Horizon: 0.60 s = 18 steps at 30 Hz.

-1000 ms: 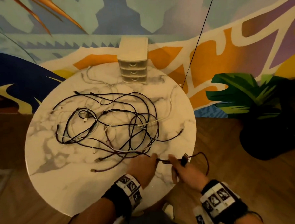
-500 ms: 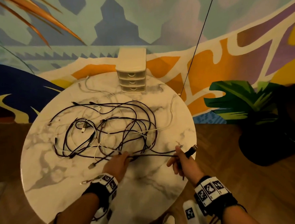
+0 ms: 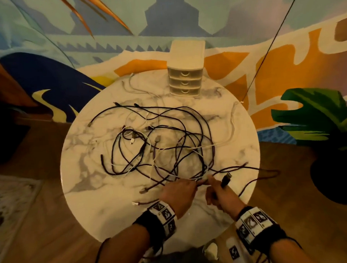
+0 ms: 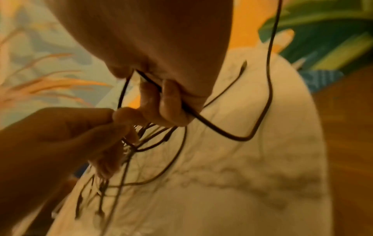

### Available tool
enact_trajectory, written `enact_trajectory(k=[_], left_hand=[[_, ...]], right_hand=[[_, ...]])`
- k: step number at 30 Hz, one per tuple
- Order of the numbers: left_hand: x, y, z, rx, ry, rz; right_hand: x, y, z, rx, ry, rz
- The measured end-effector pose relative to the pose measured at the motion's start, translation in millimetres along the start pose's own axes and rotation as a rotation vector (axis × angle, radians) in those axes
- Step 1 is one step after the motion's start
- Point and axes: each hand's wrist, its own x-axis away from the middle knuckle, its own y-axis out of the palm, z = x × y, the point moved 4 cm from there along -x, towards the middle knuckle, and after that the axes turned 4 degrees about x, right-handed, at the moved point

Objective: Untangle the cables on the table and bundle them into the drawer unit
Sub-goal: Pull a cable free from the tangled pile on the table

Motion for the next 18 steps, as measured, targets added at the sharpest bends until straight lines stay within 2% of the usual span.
enact_trajectory(k=[2,5,7,11,15,18], left_hand=[[1.6,8.9,1.3,0.067,0.0,-0.024],[-0.4,19.3,-36.6,0.192,-0.202,-0.09],[-5.7,12.1,-63.4,0.2,-0.259,-0.043],[-17.1,-16.7,-79.8,0.087,-0.209,0.164],[-17.5,-6.6,-83.2,-0.033,-0.22,0.093],[-22.1,-16.3,-85.6,-0.052,-0.208,0.172]], right_hand=[[-5.9,5.3,-6.5,0.016,-0.002,0.029],[-6.6,1.0,-17.2,-0.053,-0.053,0.071],[-3.0,-4.9,-23.3,-0.137,-0.085,0.068],[1.0,-31.2,-28.8,-0.217,-0.148,0.25],[5.6,-43.1,-18.6,-0.334,-0.198,0.481],[14.1,-52.3,-17.8,-0.34,-0.257,0.552]])
